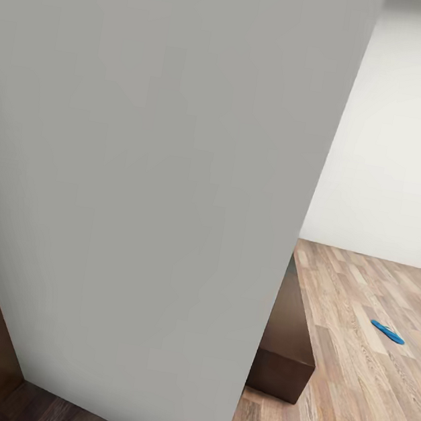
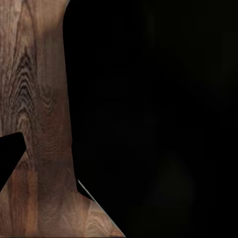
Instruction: In the bedroom, move the book from the bed onto either nightstand, and place the two sandals side by side next to the bed.
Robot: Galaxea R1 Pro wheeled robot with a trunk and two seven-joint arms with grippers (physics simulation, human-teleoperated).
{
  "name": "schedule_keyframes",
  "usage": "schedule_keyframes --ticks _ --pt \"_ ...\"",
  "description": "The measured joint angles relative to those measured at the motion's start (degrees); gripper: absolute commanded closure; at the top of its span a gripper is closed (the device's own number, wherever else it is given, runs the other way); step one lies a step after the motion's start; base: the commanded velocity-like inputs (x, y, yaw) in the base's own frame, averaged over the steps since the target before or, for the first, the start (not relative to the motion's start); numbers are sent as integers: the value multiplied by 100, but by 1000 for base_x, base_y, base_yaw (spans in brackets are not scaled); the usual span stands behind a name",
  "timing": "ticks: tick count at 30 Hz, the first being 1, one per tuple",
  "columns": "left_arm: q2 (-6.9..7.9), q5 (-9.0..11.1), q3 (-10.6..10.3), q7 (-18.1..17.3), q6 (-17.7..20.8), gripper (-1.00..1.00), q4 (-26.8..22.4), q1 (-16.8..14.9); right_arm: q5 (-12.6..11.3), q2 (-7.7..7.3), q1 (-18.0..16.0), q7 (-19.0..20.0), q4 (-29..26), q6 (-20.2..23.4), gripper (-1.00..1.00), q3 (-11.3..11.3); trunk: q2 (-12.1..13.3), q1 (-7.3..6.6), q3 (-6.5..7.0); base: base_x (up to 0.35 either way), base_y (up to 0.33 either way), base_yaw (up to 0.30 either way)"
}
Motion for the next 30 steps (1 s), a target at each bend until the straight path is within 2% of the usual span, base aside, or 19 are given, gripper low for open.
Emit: schedule_keyframes --ticks 20,30 --pt "4 -16 -8 -7 0 -100 -280 -1 0 0 27 40 9 10 -100 -39 0 0 1 0 0 -5" --pt "1 -19 -5 -2 0 -100 -295 -1 -4 0 28 25 8 9 -100 -47 0 0 1 0 0 -222"
